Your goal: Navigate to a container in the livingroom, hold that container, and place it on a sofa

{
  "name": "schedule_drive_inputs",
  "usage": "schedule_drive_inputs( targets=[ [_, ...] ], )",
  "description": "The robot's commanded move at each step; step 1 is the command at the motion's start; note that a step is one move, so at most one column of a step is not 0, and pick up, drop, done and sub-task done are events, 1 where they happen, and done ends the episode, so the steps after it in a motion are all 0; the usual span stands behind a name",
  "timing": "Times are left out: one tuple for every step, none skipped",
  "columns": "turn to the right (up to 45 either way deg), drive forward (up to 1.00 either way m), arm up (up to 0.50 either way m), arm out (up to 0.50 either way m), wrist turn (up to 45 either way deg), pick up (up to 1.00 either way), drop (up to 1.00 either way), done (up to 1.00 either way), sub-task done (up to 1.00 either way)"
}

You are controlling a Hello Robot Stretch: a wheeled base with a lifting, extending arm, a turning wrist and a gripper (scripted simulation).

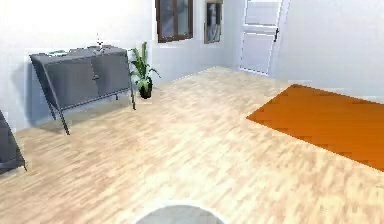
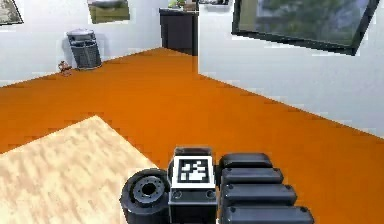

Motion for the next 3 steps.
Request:
schedule_drive_inputs(
  targets=[
    [-42.0,0.00,0.00,0.00,0.0,0.00,0.00,0.00,0.00],
    [0.0,0.65,0.00,0.00,0.0,0.00,0.00,0.00,0.00],
    [-39.0,0.00,0.00,0.00,0.0,0.00,0.00,0.00,0.00]
  ],
)
